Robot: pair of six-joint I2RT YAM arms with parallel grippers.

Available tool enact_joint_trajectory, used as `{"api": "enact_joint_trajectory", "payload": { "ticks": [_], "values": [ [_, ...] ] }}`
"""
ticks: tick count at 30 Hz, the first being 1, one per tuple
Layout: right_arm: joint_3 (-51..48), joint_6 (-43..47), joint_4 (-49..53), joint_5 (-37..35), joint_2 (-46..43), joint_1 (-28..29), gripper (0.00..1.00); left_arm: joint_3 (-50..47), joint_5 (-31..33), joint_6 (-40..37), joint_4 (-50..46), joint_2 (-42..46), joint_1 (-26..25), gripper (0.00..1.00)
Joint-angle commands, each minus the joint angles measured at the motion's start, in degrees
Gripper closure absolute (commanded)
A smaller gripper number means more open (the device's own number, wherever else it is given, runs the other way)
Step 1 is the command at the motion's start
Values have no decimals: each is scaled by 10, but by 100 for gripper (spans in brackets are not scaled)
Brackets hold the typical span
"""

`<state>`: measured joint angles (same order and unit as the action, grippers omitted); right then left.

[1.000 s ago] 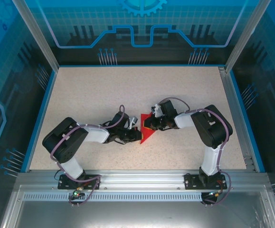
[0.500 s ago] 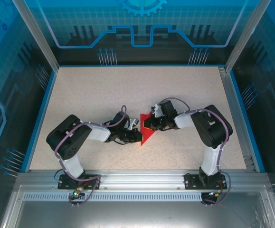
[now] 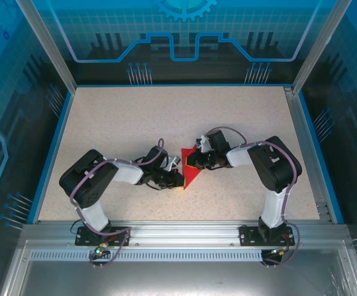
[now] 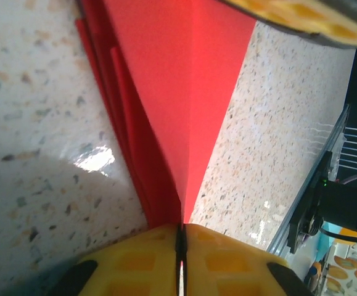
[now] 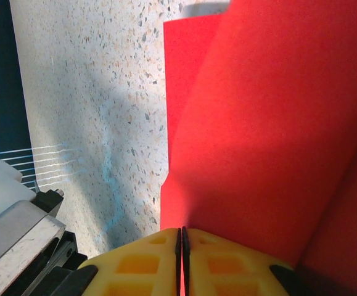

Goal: Fold a paper plane with a square sheet of paper (pick it up from the middle)
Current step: Fourth fold the wing at the center of the table.

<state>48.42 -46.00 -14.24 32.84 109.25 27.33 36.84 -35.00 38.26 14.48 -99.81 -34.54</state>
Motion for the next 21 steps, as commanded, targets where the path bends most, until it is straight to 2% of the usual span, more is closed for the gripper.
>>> {"api": "enact_joint_trajectory", "payload": {
  "ticks": [1,8,13,18,21],
  "values": [
    [-25,18,67,-55,40,1,88,-7,-37,-23,-49,8,-3,94],
    [-25,19,67,-55,44,2,88,-1,-30,-39,-77,-4,-3,100],
    [-24,23,74,-59,43,3,88,1,-46,-69,-111,-5,-3,92],
    [-24,27,82,-63,43,3,88,11,-33,-87,-163,-1,-3,92],
    [-26,27,84,-65,41,4,88,4,-36,-76,-156,16,-3,87]
  ]
}}
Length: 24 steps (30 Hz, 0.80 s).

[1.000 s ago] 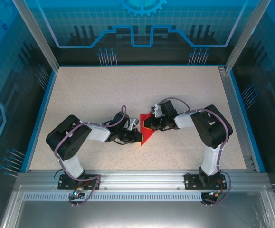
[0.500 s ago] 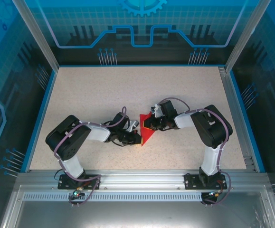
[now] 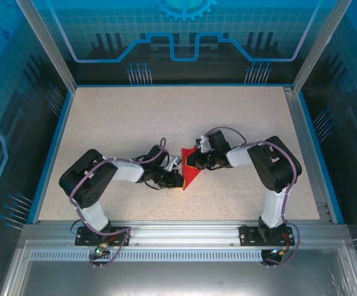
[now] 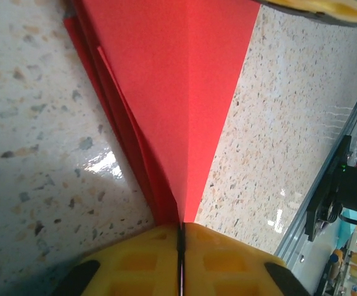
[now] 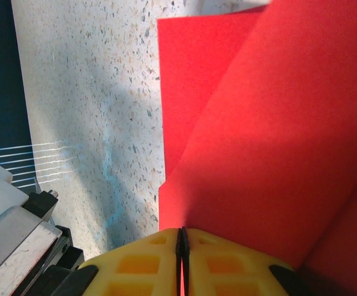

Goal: Fold a paper plane with a square sheet of paper (pick it up from the middle)
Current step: Fourth fold the wing at the center of the table.

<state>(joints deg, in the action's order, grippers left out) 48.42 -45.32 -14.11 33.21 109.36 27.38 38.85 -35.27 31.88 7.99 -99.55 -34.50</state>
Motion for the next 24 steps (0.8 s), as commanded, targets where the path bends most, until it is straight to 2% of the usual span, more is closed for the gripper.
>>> {"api": "enact_joint_trajectory", "payload": {
  "ticks": [1,4,10,12,15,24],
  "values": [
    [-26,19,82,-70,40,4,88,-23,-34,-6,-81,25,-3,85],
    [-27,16,78,-71,42,7,88,-30,-34,-2,-78,56,-3,77],
    [-29,13,77,-76,39,10,88,-39,-20,31,-43,122,-2,79],
    [-30,13,76,-77,39,9,88,-30,-9,49,-28,135,-2,83],
    [-30,12,75,-77,41,10,88,-6,3,80,8,123,-2,87],
    [-32,11,76,-78,38,10,89,24,6,140,106,28,-2,87]
  ]
}}
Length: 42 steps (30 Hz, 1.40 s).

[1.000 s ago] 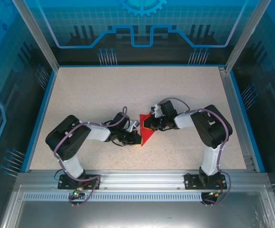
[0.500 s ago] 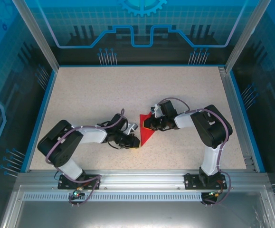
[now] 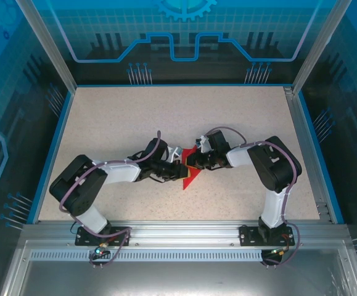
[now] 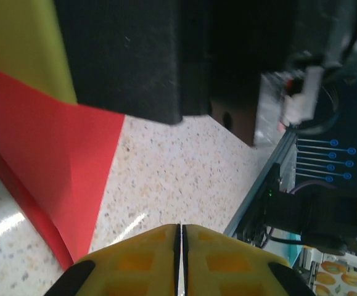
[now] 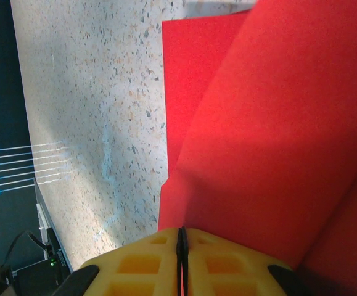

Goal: Fold a paper plane with a square sheet of paper (pick it up from the middle)
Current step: Fourth fold the wing at the center of the table.

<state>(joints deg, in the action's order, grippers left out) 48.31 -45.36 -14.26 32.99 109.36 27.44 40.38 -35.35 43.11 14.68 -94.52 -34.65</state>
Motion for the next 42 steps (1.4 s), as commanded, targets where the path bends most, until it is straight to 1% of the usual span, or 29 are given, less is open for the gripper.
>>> {"api": "enact_joint_trajectory", "payload": {
  "ticks": [1,6,9,12,19,23,25,28,34,38,42],
  "values": [
    [-32,11,78,-76,40,9,89,12,5,29,45,-31,-1,87],
    [-29,13,82,-77,40,9,89,18,-5,32,57,-74,-1,87],
    [-29,14,85,-79,40,9,89,21,-3,14,19,-96,-1,87],
    [-29,14,88,-82,40,8,89,1,-3,7,8,-107,-1,87],
    [-25,15,93,-86,38,9,89,-38,-46,-18,-4,-110,-2,87],
    [-23,19,98,-87,40,9,89,-49,-69,-40,-29,-96,-2,87],
    [-22,19,100,-87,42,9,89,-46,-84,-60,-57,-91,-2,87],
    [-22,19,99,-89,42,8,89,-45,-86,-79,-88,-85,-2,87],
    [-22,16,96,-89,40,9,89,-42,-72,-113,-158,-67,-2,87],
    [-24,14,96,-88,41,9,89,-48,-71,-122,-168,-47,-2,89],
    [-36,-10,73,-86,38,11,89,-69,-33,-93,-139,19,0,90]
  ]
}}
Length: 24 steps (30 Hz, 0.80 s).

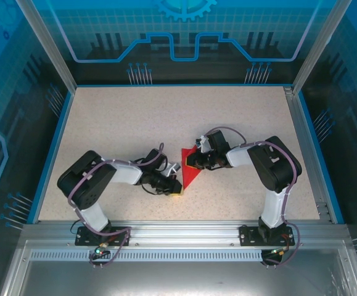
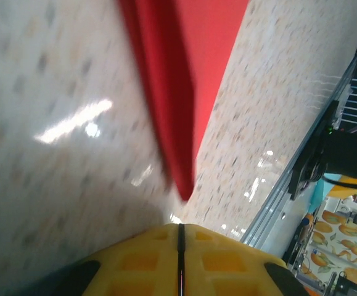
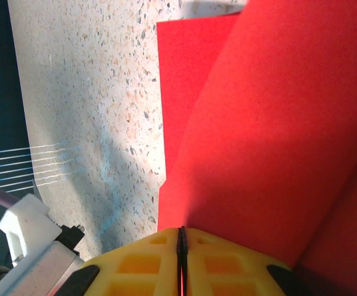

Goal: Fold a paper plane with a square sheet of paper (pick it up from the middle)
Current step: Fourth fold the wing at the center of the table.

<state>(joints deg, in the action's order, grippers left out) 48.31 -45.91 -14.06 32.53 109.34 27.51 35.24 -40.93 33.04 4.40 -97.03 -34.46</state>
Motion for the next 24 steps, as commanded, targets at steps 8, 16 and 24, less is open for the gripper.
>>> {"api": "enact_joint_trajectory", "payload": {
  "ticks": [8,16,24],
  "values": [
    [-77,-90,18,-118,9,36,89,1,90,79,26,109,3,87],
    [-65,-89,41,-131,-5,40,89,58,98,130,100,18,2,84],
    [-61,-73,52,-124,-7,32,89,89,99,142,125,-46,1,85]
  ]
}}
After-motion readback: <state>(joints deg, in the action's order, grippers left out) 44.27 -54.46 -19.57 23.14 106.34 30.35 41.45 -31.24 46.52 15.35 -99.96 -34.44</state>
